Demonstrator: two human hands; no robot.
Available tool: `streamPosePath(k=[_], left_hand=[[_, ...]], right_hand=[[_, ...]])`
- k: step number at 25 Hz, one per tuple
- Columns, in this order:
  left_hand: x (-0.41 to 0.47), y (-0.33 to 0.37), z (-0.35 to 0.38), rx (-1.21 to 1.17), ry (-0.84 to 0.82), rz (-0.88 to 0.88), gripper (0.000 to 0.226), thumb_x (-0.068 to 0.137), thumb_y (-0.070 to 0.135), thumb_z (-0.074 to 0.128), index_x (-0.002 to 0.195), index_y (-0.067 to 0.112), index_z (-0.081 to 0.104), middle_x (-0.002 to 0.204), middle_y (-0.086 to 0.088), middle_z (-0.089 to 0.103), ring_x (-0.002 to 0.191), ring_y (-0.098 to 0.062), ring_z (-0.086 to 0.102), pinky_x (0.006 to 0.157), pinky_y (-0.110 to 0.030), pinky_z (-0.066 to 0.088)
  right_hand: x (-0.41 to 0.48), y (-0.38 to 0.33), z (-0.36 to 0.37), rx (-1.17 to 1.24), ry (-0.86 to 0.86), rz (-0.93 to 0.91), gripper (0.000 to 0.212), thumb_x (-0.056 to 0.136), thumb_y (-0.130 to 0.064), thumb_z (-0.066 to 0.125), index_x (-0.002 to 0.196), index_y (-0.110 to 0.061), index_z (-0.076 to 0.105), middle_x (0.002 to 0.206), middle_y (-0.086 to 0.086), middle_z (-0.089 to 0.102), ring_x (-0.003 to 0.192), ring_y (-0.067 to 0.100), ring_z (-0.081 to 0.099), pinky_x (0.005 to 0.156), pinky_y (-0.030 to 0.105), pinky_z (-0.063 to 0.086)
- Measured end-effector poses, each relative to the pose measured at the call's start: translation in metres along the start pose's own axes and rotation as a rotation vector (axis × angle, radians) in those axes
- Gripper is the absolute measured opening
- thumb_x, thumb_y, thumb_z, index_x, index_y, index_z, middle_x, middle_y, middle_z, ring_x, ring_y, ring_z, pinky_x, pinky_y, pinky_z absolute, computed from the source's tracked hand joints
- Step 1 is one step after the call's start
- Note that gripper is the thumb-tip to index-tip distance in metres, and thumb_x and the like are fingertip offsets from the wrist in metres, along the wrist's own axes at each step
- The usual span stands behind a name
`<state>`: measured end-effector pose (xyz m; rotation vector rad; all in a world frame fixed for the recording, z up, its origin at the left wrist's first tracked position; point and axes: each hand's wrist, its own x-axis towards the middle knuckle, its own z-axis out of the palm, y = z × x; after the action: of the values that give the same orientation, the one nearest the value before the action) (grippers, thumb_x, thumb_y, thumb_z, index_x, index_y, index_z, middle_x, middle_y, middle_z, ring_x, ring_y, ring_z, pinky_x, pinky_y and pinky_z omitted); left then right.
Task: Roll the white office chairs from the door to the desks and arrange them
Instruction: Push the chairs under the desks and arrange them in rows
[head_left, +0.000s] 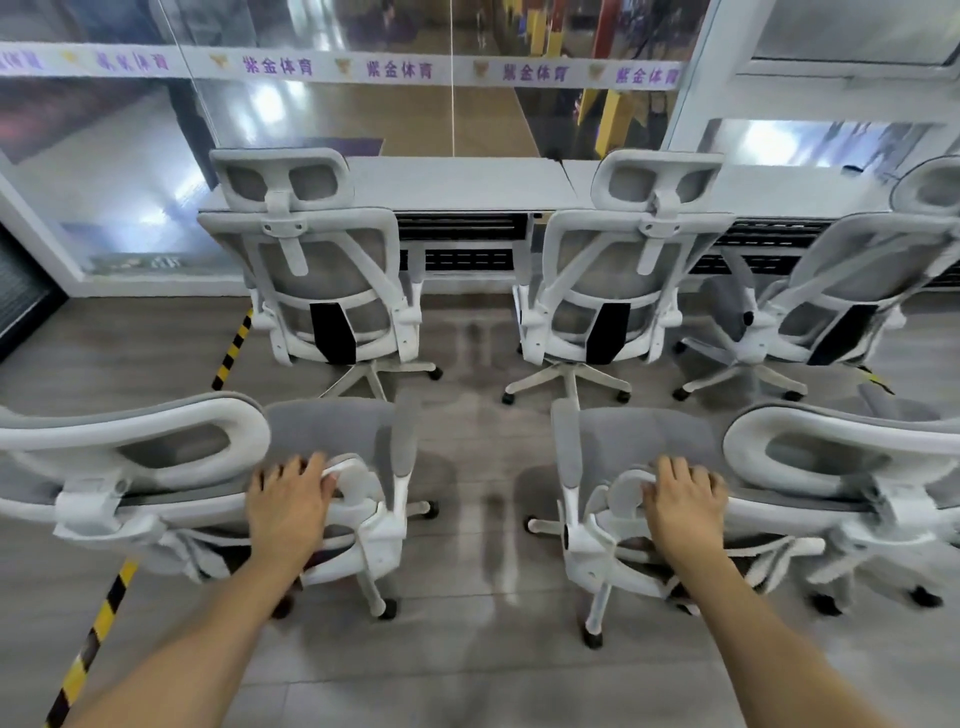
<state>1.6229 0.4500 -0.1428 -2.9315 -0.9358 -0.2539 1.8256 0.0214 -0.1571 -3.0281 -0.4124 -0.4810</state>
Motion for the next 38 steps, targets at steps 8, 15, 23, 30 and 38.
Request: streamPosePath(k=[8, 15, 23, 30, 38], left_hand=[[0.006, 0.014, 0.006, 0.02, 0.008, -0.001, 0.023, 0.094, 0.037, 0.06, 0.109, 0.019, 0.063, 0.096, -0.012, 0.066, 0.091, -0.039, 0.06, 0.083, -0.053, 0.042], [0.004, 0.023, 0.003, 0.03, 0.035, -0.015, 0.022, 0.093, 0.04, 0.06, 0.107, 0.023, 0.064, 0.094, -0.01, 0.066, 0.087, -0.037, 0.06, 0.081, -0.05, 0.039], [0.001, 0.024, 0.001, 0.014, 0.021, -0.033, 0.023, 0.094, 0.041, 0.058, 0.108, 0.024, 0.064, 0.095, -0.008, 0.067, 0.088, -0.036, 0.06, 0.084, -0.049, 0.04], [0.003, 0.023, -0.001, -0.012, -0.049, -0.058, 0.028, 0.097, 0.044, 0.05, 0.115, 0.026, 0.062, 0.103, -0.007, 0.067, 0.096, -0.035, 0.059, 0.089, -0.05, 0.039], [-0.021, 0.122, -0.002, -0.236, 0.005, 0.175, 0.037, 0.088, 0.02, 0.066, 0.125, 0.016, 0.06, 0.121, -0.012, 0.063, 0.113, -0.037, 0.056, 0.11, -0.055, 0.034]], right_hand=[[0.033, -0.008, 0.015, 0.092, -0.006, -0.056, 0.02, 0.078, -0.009, 0.075, 0.092, -0.012, 0.061, 0.087, 0.009, 0.059, 0.085, 0.035, 0.057, 0.087, 0.046, 0.03], [0.032, -0.01, 0.02, 0.022, 0.01, -0.116, 0.023, 0.08, -0.013, 0.075, 0.1, -0.014, 0.064, 0.087, 0.007, 0.06, 0.081, 0.035, 0.055, 0.077, 0.045, 0.034], [0.034, -0.011, 0.023, 0.082, 0.004, -0.119, 0.019, 0.086, -0.015, 0.071, 0.104, -0.015, 0.065, 0.091, 0.005, 0.062, 0.085, 0.032, 0.055, 0.08, 0.044, 0.033], [0.044, -0.016, 0.022, 0.124, -0.05, -0.11, 0.022, 0.088, -0.017, 0.068, 0.109, -0.014, 0.064, 0.1, 0.006, 0.064, 0.094, 0.033, 0.057, 0.087, 0.045, 0.036], [-0.012, 0.018, -0.04, 0.363, 0.096, 0.001, 0.053, 0.085, -0.01, 0.064, 0.136, -0.016, 0.053, 0.126, 0.003, 0.061, 0.114, 0.024, 0.053, 0.102, 0.04, 0.04]])
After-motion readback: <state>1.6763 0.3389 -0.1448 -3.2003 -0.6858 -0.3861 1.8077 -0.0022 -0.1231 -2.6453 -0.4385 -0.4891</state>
